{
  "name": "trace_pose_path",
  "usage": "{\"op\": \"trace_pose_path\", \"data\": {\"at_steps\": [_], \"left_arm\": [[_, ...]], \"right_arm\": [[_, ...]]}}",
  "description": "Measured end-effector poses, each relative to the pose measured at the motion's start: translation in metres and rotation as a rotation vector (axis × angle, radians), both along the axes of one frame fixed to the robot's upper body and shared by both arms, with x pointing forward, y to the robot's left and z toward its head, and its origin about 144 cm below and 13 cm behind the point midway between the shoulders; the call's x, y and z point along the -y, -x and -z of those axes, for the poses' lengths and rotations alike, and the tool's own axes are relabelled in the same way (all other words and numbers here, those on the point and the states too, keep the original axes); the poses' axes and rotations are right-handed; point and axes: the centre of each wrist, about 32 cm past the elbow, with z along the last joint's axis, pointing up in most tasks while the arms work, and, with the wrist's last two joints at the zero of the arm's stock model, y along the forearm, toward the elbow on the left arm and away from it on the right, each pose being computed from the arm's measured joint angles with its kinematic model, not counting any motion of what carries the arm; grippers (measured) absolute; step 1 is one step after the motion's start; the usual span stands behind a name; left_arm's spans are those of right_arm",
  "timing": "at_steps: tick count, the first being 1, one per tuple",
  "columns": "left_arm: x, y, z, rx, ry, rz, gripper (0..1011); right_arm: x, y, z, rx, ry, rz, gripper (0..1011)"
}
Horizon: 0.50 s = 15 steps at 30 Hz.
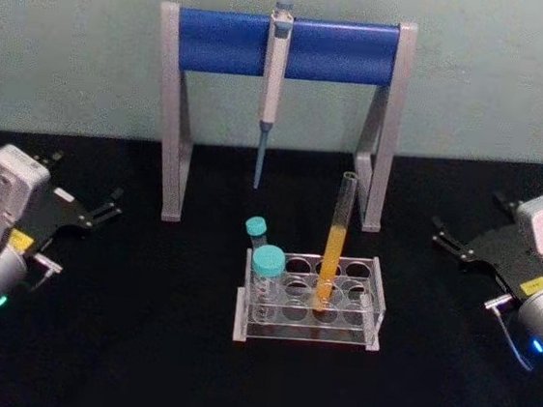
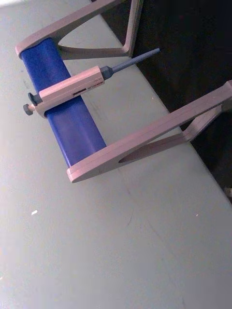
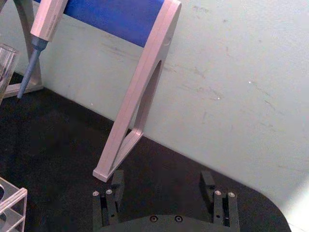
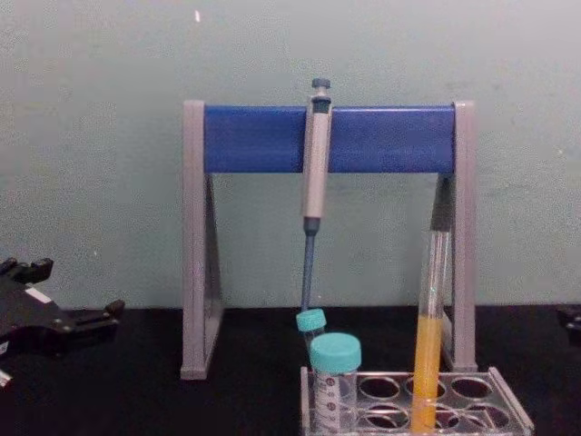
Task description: Pick up the test tube from the test tube rack, shake it, then place it back into the test tube rack.
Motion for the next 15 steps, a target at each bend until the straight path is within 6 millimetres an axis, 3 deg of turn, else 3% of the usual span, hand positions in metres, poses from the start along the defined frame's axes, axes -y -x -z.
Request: {"op": "trace_pose_path", "data": {"at_steps": [15], "left_arm": [[0.0000,0.0000,0.0000,0.000,0.000,0.000,1001]], "right_arm": [[0.0000,0.0000,0.0000,0.000,0.000,0.000,1000]]}}
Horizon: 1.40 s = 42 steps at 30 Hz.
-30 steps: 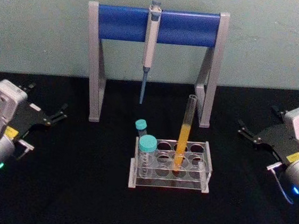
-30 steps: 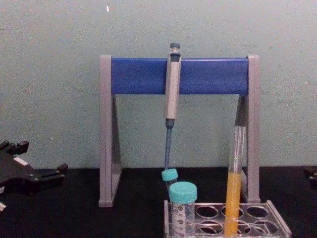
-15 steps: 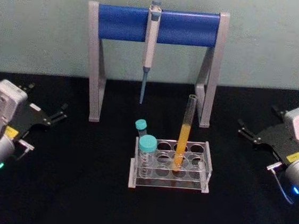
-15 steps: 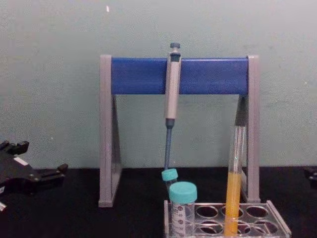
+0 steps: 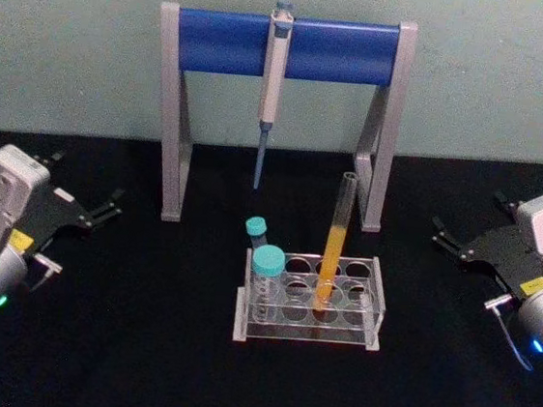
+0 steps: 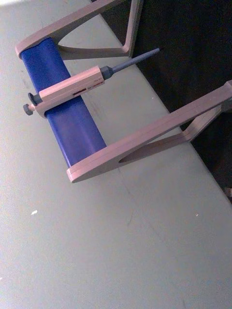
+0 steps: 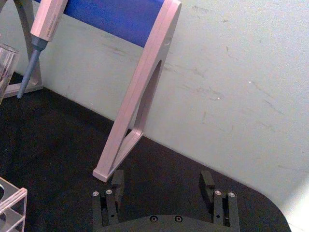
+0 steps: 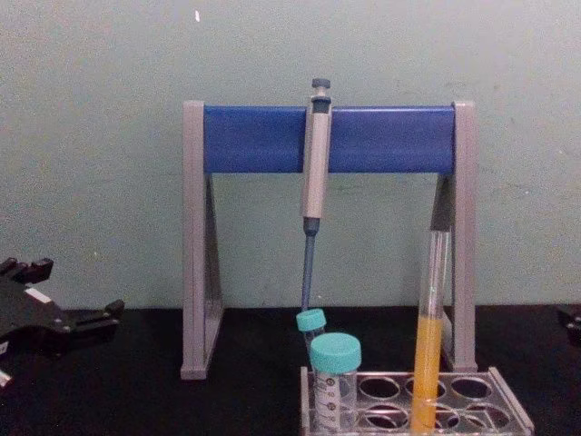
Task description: Pick up the test tube from the test tube rack, shake it, then place it back into the test tube rack.
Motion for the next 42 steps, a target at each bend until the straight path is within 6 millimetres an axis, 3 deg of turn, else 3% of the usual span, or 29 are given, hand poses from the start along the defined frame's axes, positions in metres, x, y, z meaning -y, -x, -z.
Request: {"op": "trace_pose_path", "data": {"at_steps": [42], "left_arm": [[0.0000,0.0000,0.0000,0.000,0.000,0.000,1001]], "right_arm": [[0.0000,0.0000,0.0000,0.000,0.000,0.000,1000]]}}
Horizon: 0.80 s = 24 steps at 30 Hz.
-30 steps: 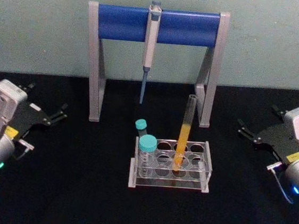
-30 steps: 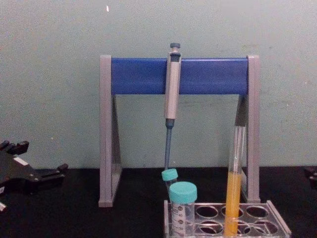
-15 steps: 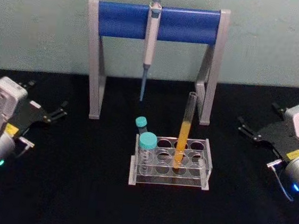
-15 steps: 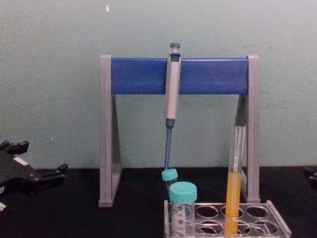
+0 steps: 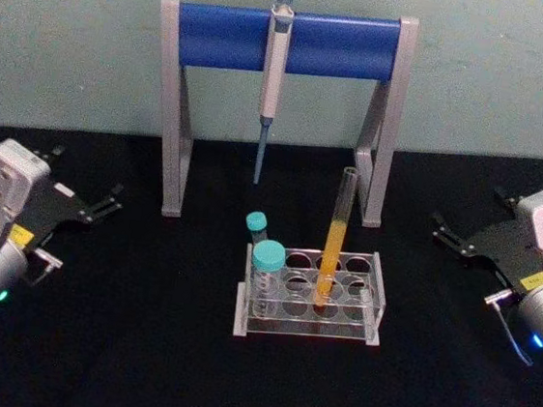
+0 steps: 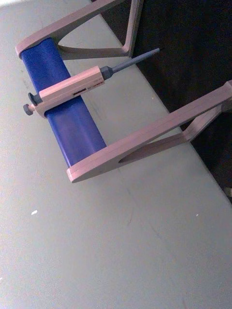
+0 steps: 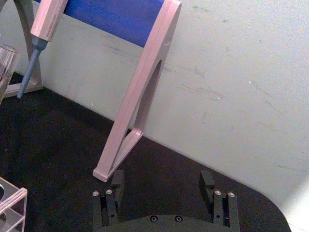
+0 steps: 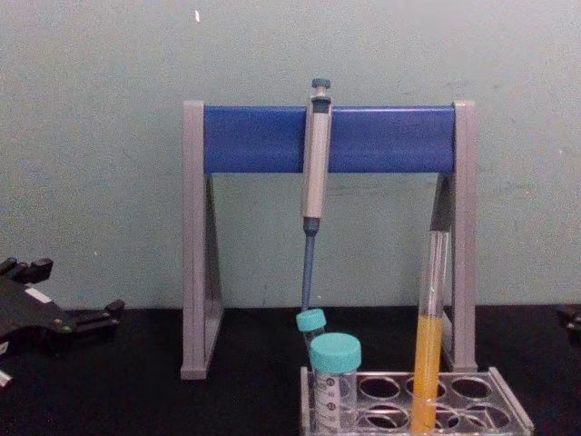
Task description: Pick up the test tube from the test tube rack, shake it, then place it back into the test tube rack.
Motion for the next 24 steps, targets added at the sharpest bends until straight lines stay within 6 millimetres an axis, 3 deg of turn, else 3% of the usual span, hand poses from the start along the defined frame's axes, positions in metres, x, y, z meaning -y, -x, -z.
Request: {"op": "trace_pose_path", "data": {"at_steps": [13,24], "left_arm": [[0.000,0.000,0.000,0.000,0.000,0.000,1002],[0.000,0.000,0.000,0.000,0.000,0.000,1001]], "right_arm": [[0.000,0.014,-0.011,-0.034,-0.046,-0.045,1000],[-0.006,0.035,-0.032,-0.147,-0.204,-0.179,1000]]}}
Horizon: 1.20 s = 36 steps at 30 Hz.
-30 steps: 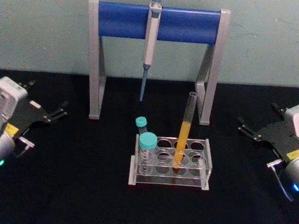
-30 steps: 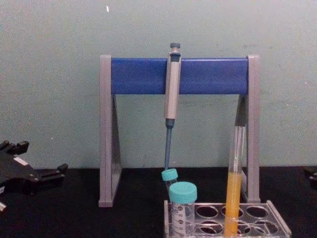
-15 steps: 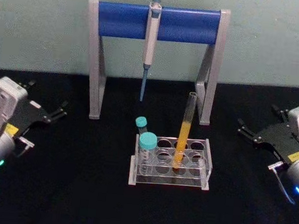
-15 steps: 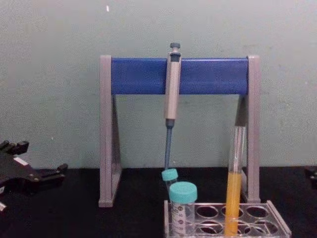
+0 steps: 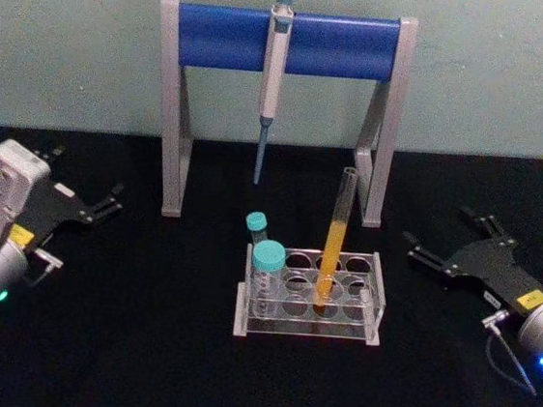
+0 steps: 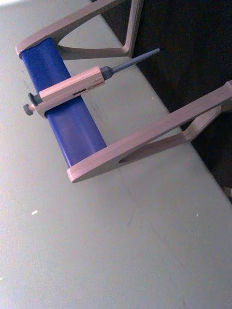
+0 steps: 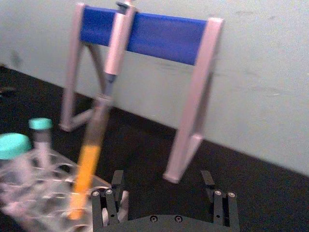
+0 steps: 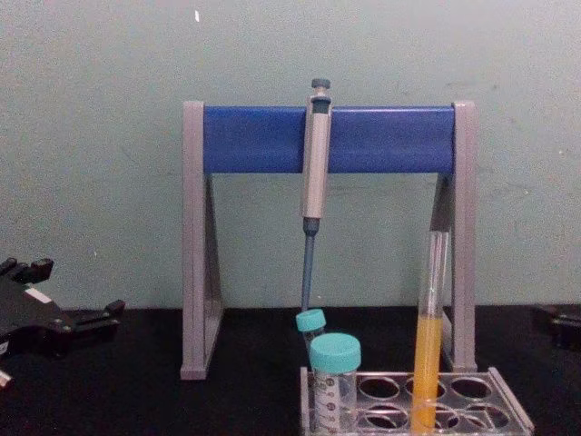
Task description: Pick up the test tube from the test tube rack, shake it, then place it back into the test tube rack.
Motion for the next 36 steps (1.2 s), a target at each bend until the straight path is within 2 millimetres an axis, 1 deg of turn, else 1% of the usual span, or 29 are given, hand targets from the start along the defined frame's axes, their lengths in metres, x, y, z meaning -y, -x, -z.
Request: {"op": "trace_pose_path", "data": {"at_steps": [7,14,22,36], "left_arm": [[0.000,0.000,0.000,0.000,0.000,0.000,1001],[0.000,0.000,0.000,0.000,0.000,0.000,1002],[0.000,0.000,0.000,0.000,0.000,0.000,1001],[0.000,0.000,0.000,0.000,0.000,0.000,1001]], "right_arm": [[-0.005,0.005,-0.012,-0.096,-0.096,-0.081,1000],[-0.010,-0.001,-0.021,-0.193,-0.149,-0.147,1000],[-0.020,-0.021,-0.018,-0.259,-0.178,-0.182,1000],[-0.042,-0.053,-0.007,-0.277,-0.202,-0.237,1000]]}}
